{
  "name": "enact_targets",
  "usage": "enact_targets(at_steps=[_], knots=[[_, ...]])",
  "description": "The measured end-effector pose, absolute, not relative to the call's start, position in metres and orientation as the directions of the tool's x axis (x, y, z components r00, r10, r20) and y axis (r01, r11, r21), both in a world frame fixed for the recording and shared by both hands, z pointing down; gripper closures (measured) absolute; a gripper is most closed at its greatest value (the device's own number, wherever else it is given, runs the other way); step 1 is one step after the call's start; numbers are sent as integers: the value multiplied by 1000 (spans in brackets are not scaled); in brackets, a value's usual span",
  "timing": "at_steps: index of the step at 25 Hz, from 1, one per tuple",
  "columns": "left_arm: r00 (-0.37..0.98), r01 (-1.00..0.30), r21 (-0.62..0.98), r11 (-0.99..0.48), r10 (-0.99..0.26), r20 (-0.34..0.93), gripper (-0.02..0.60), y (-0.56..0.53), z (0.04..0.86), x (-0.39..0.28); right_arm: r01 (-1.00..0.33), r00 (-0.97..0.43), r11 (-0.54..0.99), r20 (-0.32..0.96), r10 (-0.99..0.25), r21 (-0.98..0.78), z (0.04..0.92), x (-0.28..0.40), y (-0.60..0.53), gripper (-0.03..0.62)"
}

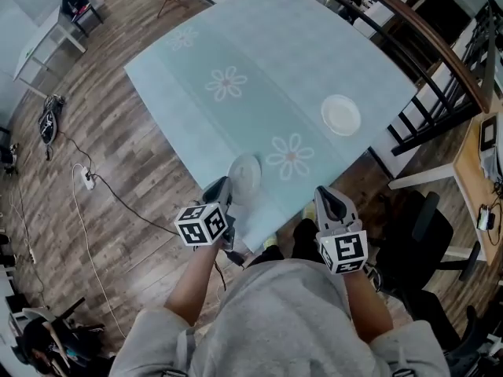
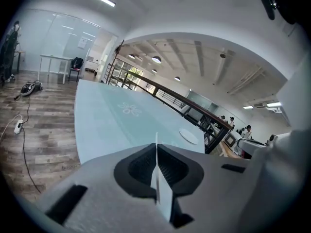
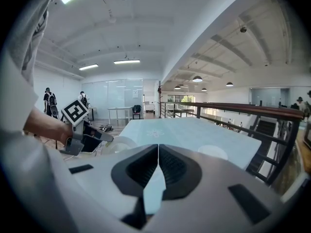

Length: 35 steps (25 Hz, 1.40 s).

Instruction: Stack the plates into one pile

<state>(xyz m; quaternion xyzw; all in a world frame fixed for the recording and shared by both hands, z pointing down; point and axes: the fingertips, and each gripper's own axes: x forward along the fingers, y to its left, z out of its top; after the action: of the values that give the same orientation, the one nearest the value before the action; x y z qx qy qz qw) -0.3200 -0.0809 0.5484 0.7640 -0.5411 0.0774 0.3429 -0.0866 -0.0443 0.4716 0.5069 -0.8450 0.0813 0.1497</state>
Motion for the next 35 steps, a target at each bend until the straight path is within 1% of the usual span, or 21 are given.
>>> enact_targets(at_steps=[5,17,22,35], knots=[[402,-882,428,-198,-790,464,555,-91,526,-312,-891,-430,454,315,-846,3,466,-67,-56,566],[421,-874,413,-257,-825,376,555,-113,465,-267,-892,-435,452,290,-852,-11,464,-27,-96,566],[452,-863,405,-303,-820,350,555,-131,450,-230,-905,-412,426,259,-874,-1,450,7,-125,566],[557,-814,409,-413,-756,344,555,-197,447,-107,-949,-304,315,234,-924,11,436,125,-177,566]])
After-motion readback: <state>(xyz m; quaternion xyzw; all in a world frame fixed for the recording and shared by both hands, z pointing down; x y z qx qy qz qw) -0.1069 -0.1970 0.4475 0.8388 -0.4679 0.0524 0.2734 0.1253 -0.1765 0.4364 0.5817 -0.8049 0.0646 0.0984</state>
